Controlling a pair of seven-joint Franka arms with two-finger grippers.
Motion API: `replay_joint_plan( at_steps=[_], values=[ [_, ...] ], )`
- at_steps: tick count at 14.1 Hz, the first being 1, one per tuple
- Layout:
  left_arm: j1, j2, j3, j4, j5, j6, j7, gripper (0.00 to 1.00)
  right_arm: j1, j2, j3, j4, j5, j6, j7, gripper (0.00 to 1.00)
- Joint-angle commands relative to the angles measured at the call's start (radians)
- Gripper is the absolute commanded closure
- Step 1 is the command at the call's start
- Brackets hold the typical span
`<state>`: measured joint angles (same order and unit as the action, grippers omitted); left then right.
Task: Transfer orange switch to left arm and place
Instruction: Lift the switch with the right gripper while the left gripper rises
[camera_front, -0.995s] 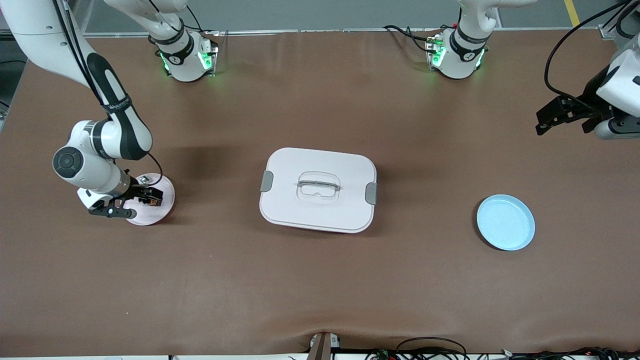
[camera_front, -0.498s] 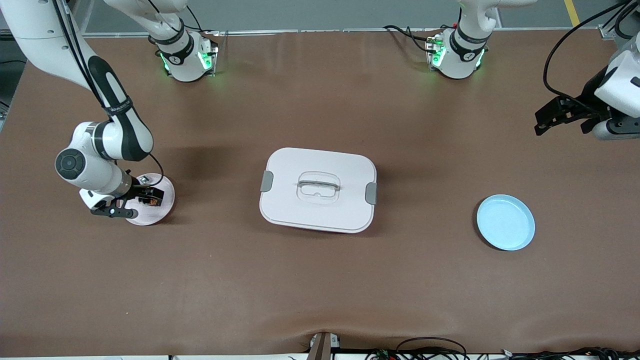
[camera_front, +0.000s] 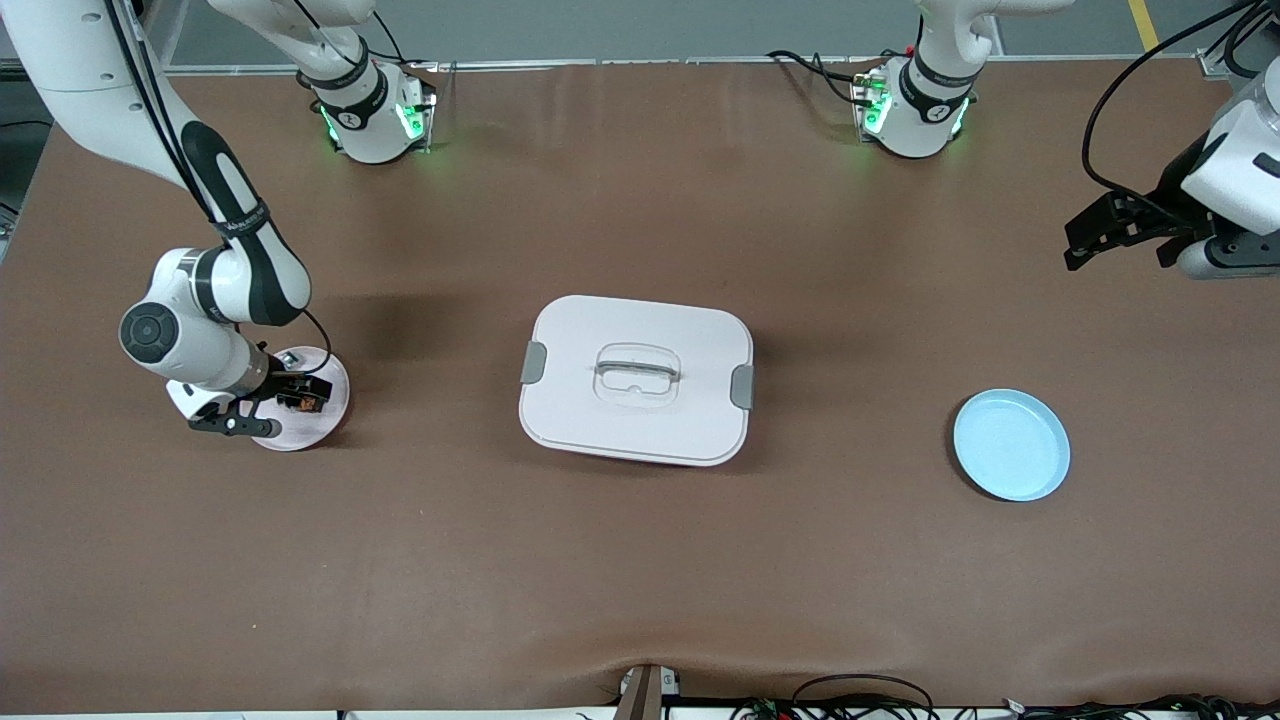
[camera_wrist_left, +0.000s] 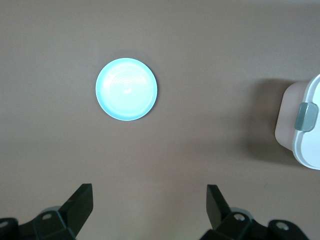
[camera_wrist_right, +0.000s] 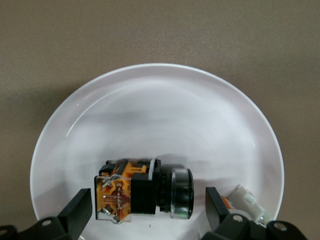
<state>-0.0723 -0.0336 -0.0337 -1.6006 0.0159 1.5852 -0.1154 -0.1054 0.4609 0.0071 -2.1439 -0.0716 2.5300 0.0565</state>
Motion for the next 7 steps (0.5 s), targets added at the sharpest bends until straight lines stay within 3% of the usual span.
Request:
replay_joint_plan(
  at_steps=[1,7],
  values=[
    [-0.017,0.008,-0.014,0.004,0.010,0.004,-0.010,0.00,-0.019,0.005,0.013,0.009,0.004,0.006,0.011,0.00],
    [-0.014,0.015,-0.020,0.005,0.010,0.004,-0.012,0.00,-0.016,0.008,0.013,0.021,0.004,0.007,0.011,0.00]
  ],
)
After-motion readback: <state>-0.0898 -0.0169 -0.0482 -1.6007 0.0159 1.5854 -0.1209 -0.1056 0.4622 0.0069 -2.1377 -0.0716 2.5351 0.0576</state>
